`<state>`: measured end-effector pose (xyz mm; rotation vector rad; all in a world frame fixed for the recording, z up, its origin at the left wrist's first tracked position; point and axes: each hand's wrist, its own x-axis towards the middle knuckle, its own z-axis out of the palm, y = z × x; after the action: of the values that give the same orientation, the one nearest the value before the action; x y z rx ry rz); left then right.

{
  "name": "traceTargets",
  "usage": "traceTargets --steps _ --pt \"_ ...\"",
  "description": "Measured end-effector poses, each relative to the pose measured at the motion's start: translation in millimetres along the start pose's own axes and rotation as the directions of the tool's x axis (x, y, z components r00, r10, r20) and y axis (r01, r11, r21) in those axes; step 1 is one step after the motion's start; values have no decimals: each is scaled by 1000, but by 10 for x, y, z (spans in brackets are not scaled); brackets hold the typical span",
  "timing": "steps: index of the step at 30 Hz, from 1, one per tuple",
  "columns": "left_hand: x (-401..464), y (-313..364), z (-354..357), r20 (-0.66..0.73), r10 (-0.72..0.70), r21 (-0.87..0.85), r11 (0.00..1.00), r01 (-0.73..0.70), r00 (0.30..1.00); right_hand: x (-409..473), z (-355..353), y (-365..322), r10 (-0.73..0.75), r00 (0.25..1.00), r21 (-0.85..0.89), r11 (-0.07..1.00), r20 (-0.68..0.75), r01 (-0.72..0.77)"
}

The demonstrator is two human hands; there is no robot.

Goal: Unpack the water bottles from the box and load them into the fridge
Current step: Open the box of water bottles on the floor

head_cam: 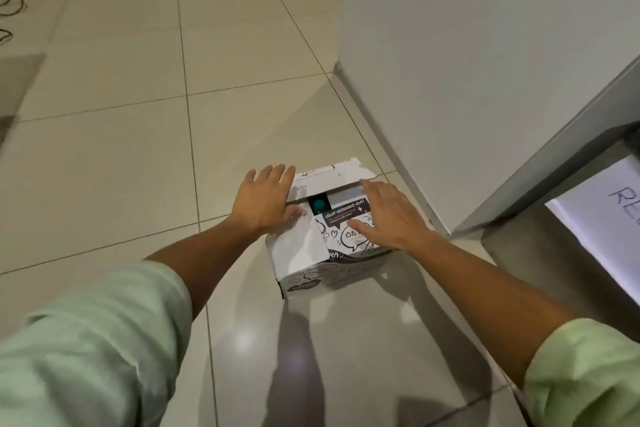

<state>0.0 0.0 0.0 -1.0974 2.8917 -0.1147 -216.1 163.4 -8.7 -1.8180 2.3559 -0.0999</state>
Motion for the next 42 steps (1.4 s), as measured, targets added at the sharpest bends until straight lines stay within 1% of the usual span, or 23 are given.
traceTargets --steps 1,5,8,10,14,15,18,21,23,25,27,28,30,32,33,35,37,39,42 --pt "20 1 60 -23 11 8 1000 -11 1000 38 98 23 -19 999 0 1000 -32 19" --pt "150 -34 214 -75 13 2 1000 -13 997 153 301 66 -38 998 -54 998 -46 35" --pt "197 0 290 -42 -10 -27 1000 9 999 192 434 16 -93 995 -102 991 -35 89" --pt "200 41 371 -58 -3 -33 999 1 998 190 554 4 -110 994 -101 989 -18 108" --pt "147 55 523 -199 77 40 997 -70 977 189 738 -25 -82 996 -83 993 28 84" --pt "136 34 550 -234 75 57 996 -63 969 201 775 -27 -67 997 -81 994 35 70" --pt "157 -55 597 -338 -20 -21 1000 14 941 253 846 -51 -28 999 -44 999 41 30" --pt "149 -93 642 -452 -132 -100 990 97 882 272 924 -74 -22 999 -40 999 42 24" --pt "140 -82 650 -493 -308 -218 949 228 814 286 933 -74 -32 999 -72 997 26 34" --pt "147 -44 623 -470 -529 -389 843 372 707 309 903 -74 -35 999 -92 995 1 35" --pt "192 -13 559 -406 -690 -542 710 450 599 337 853 -86 -33 999 -105 994 -26 30" --pt "221 -7 527 -359 -745 -614 642 459 562 343 824 -92 -34 999 -118 993 -33 30" --pt "288 -9 501 -248 -812 -744 509 434 528 340 767 -93 -38 998 -135 990 -48 31" --pt "336 -1 519 -163 -833 -824 410 391 529 303 705 -84 -45 997 -145 989 -61 36" --pt "353 9 529 -144 -830 -844 387 371 539 285 673 -80 -51 996 -157 987 -70 39" --pt "394 48 550 -99 -801 -858 368 357 590 242 592 -86 -55 995 -193 980 -83 38" --pt "433 87 571 -28 -769 -857 347 380 639 216 490 -109 -45 995 -211 977 -94 24" --pt "430 101 570 34 -742 -868 310 387 670 201 376 -130 -19 995 -188 982 -93 1" --pt "409 28 455 118 -669 -884 267 385 734 177 209 -159 13 998 -154 988 -56 -21"
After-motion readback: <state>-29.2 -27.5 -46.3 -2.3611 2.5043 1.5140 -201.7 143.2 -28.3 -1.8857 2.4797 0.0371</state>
